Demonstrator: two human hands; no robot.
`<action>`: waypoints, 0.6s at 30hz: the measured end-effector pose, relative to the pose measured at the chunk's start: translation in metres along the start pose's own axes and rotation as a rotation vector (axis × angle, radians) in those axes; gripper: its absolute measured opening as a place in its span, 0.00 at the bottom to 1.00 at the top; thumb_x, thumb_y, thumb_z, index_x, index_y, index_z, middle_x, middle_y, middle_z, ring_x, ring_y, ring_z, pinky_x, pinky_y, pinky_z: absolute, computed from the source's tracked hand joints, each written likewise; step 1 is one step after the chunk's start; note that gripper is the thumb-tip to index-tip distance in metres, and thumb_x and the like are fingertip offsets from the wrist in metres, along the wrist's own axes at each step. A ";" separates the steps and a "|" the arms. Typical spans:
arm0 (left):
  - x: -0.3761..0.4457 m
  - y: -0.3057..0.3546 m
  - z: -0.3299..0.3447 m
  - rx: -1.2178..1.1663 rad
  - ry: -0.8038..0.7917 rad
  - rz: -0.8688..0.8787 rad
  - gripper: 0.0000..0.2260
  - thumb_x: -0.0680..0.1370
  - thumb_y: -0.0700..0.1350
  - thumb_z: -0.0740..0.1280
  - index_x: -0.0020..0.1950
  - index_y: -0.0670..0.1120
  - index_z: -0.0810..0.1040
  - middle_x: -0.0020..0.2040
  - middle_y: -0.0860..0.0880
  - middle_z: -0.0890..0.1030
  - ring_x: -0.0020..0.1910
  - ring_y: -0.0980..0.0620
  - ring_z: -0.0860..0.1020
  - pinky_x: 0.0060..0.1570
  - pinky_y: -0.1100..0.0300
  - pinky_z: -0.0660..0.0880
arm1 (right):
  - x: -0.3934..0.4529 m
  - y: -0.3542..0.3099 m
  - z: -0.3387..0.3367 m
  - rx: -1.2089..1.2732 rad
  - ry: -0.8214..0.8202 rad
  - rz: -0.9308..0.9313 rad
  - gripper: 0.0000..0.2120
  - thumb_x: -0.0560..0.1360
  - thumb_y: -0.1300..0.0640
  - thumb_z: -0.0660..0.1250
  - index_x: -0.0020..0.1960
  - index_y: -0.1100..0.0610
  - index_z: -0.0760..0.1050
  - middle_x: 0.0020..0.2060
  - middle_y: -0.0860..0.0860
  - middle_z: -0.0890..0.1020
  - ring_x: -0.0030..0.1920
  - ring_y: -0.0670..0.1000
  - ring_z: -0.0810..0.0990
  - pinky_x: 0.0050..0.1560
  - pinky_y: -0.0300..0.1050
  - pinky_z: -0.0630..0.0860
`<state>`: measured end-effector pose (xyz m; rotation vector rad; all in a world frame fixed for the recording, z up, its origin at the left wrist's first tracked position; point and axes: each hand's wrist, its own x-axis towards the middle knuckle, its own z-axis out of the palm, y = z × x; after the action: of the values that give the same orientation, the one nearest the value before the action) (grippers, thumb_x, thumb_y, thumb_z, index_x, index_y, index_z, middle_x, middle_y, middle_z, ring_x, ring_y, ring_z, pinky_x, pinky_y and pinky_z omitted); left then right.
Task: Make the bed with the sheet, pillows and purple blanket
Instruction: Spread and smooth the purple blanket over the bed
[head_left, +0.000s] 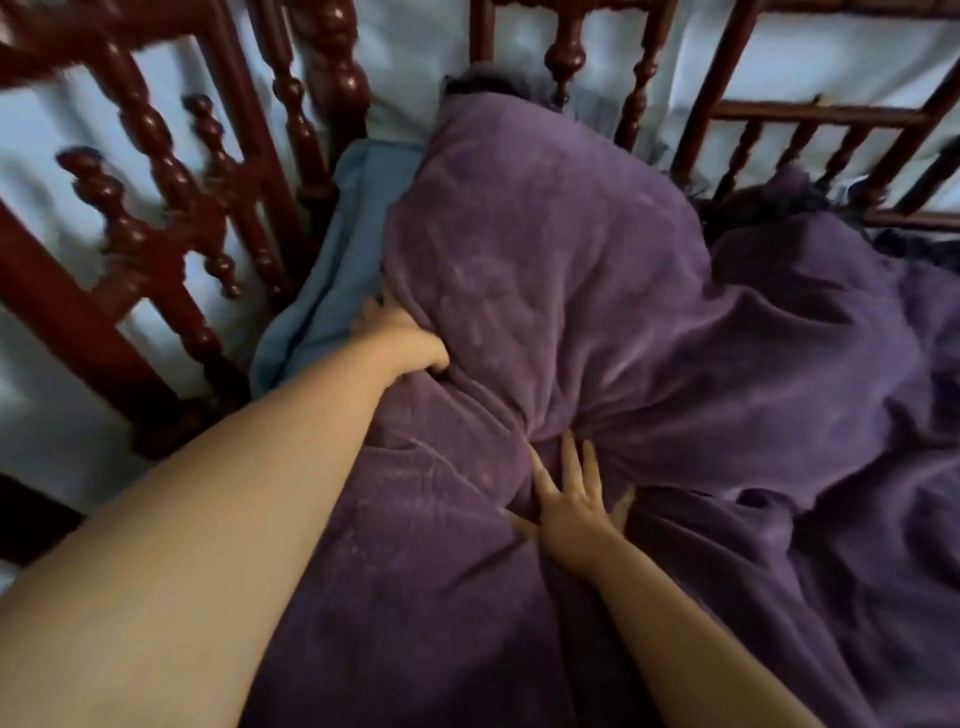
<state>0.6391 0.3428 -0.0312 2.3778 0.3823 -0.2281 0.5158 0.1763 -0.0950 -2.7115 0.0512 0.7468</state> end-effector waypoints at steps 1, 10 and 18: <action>0.003 0.005 -0.003 -0.155 0.038 0.076 0.35 0.68 0.37 0.72 0.73 0.43 0.62 0.68 0.46 0.70 0.65 0.48 0.71 0.62 0.63 0.71 | 0.001 -0.001 0.000 0.002 0.006 -0.006 0.38 0.73 0.35 0.54 0.74 0.42 0.37 0.75 0.52 0.32 0.74 0.54 0.30 0.68 0.72 0.37; -0.040 0.005 0.004 -0.532 -0.066 0.154 0.21 0.73 0.38 0.70 0.66 0.39 0.73 0.62 0.41 0.78 0.56 0.49 0.76 0.50 0.66 0.68 | 0.000 0.007 0.003 0.018 0.038 0.035 0.37 0.74 0.36 0.54 0.75 0.44 0.38 0.75 0.50 0.33 0.75 0.52 0.32 0.70 0.69 0.37; -0.101 -0.003 -0.003 -0.394 -0.114 0.298 0.17 0.74 0.37 0.69 0.63 0.39 0.75 0.52 0.49 0.77 0.53 0.52 0.75 0.48 0.67 0.67 | -0.019 0.008 -0.003 0.089 0.073 0.000 0.34 0.76 0.42 0.57 0.75 0.46 0.43 0.77 0.50 0.41 0.77 0.51 0.39 0.72 0.64 0.41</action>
<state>0.5430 0.3259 -0.0035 1.9896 0.0114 -0.1331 0.5004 0.1669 -0.0854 -2.6536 0.0995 0.6296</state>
